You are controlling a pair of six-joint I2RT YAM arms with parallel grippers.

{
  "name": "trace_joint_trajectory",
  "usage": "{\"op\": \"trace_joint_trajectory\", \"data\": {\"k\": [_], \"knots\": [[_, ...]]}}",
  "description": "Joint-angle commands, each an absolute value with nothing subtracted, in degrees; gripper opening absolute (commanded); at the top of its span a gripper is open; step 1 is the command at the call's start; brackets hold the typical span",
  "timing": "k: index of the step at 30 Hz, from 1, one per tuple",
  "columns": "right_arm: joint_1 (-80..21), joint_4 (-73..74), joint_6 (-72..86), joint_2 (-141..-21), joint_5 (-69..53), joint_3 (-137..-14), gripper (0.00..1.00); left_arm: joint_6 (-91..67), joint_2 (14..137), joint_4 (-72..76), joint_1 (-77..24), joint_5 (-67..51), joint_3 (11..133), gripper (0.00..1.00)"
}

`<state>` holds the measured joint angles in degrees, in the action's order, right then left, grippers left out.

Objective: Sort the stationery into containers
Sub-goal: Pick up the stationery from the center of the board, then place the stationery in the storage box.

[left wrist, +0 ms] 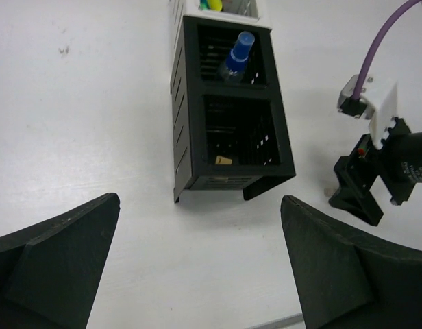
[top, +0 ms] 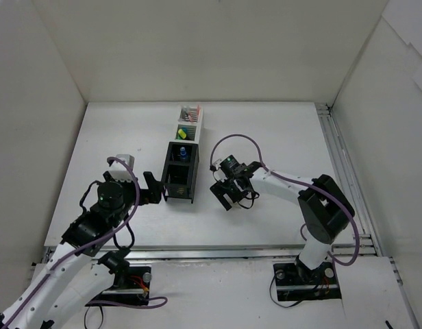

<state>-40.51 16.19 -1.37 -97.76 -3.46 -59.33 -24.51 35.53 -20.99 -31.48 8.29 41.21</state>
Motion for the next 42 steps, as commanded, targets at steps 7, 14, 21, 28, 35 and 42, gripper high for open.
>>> {"op": "trace_joint_trajectory", "data": {"k": [7,14,21,28,35,42], "knots": [[-39.5,23.6,-3.3,-100.6,-3.2,-62.3,0.49,-28.8,32.8,-24.8,-31.2,14.4,41.5,0.99],[-42.4,23.5,-7.3,-98.5,-8.6,-65.6,0.00,-30.3,33.0,-26.6,-31.2,15.4,41.7,0.99],[-46.7,22.4,-7.6,-85.8,-8.3,-70.0,0.00,-36.0,31.6,-30.0,-31.2,18.3,41.3,0.99],[-51.2,21.6,-14.8,-88.3,-10.1,-82.1,0.00,-38.1,28.7,-30.9,-31.2,19.1,39.9,1.00],[-51.6,21.7,-16.3,-101.8,-11.2,-95.8,0.00,-41.1,28.7,-33.5,-31.2,20.4,39.7,0.99],[-52.0,21.8,-14.2,-108.8,-9.5,-102.9,0.14,-41.6,28.3,-34.3,-31.2,19.8,39.8,0.99]]}}
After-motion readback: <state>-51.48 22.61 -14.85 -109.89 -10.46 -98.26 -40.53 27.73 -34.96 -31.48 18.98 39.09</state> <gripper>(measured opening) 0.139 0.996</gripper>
